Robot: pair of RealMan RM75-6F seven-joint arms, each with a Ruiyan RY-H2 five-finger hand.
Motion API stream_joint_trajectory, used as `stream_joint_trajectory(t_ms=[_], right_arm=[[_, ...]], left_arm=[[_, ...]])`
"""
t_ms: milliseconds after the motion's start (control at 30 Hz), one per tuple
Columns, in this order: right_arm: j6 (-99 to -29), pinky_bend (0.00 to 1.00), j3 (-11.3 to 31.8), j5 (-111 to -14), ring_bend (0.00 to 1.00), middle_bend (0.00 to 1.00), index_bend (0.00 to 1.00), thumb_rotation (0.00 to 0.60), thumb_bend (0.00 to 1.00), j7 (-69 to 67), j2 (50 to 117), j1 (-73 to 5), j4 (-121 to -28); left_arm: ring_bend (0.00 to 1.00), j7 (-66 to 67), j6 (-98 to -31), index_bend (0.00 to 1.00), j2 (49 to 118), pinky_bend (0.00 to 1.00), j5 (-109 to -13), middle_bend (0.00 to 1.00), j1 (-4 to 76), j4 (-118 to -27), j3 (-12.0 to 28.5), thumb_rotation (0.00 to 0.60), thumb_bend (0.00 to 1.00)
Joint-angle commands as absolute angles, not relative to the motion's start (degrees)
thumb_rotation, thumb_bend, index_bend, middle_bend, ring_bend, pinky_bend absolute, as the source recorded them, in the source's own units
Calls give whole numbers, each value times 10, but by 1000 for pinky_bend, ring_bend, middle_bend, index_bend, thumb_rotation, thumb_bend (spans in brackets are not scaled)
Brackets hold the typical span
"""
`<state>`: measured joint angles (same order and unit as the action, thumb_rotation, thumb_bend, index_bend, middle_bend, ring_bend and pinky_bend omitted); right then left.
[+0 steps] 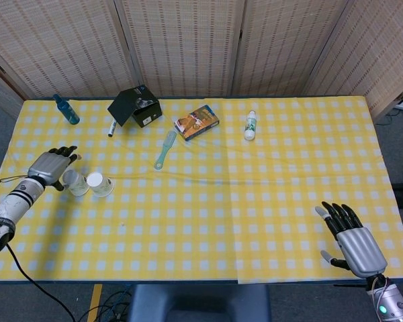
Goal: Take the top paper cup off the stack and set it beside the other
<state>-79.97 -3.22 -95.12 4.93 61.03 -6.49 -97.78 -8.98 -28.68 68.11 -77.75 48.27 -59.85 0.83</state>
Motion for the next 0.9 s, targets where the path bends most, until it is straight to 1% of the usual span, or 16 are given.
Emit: stream_joint_trajectory(t_ms=[33,167,267,367,400,467,533,600,700,767,800,900], right_arm=[[-803,0,-33,-954,0,0,0,600,213,47,609,-64,-977],[-812,0,-36,-965,0,0,0,600,212,40,606,-61,-977],[-819,0,-39,-973,0,0,0,600,213,31,602,-59,-975],[-821,0,-42,-982,0,0,0,600,213,18,598,-60,-973],[-820,0,-43,-984,0,0,0,600,213,12,595,-61,-973],[-819,0,-44,-986,0,0,0,600,214,-2,591,-63,-972],[-817,0,-46,-988,0,0,0,600,213,-18,586,-65,-971],[-815,0,-48,-991,0,0,0,600,212,-28,583,-67,-970],[-810,0,-49,-989,0,0,0,600,213,-40,581,-70,-968],[-802,0,-47,-979,0,0,0,600,213,-50,579,-74,-967],[-798,0,-44,-973,0,0,0,600,213,-52,579,-76,-966],[-800,0,-41,-966,0,0,0,600,213,-42,581,-74,-966]], left_arm=[[0,-92,-290,1,655,149,-782,0,484,-627,11,600,289],[0,-65,-295,0,604,149,-772,0,483,-687,12,600,289],[0,-28,-319,0,539,150,-748,0,471,-766,18,600,289],[0,-2,-390,0,471,149,-722,0,436,-869,27,600,288],[0,3,-426,0,448,149,-715,0,416,-909,29,600,288],[0,-1,-488,0,421,149,-711,0,381,-966,32,600,288],[0,-22,-570,0,405,149,-721,0,331,-1018,33,600,288],[0,-44,-650,0,405,149,-744,0,277,-1052,23,600,288],[0,-58,-757,0,431,149,-780,0,203,-1068,3,600,288],[0,-53,-834,0,478,149,-804,0,150,-1051,-11,600,288],[0,-50,-869,0,513,149,-815,0,125,-1026,-17,600,288],[0,-63,-907,0,570,149,-818,0,80,-983,-31,600,288]])
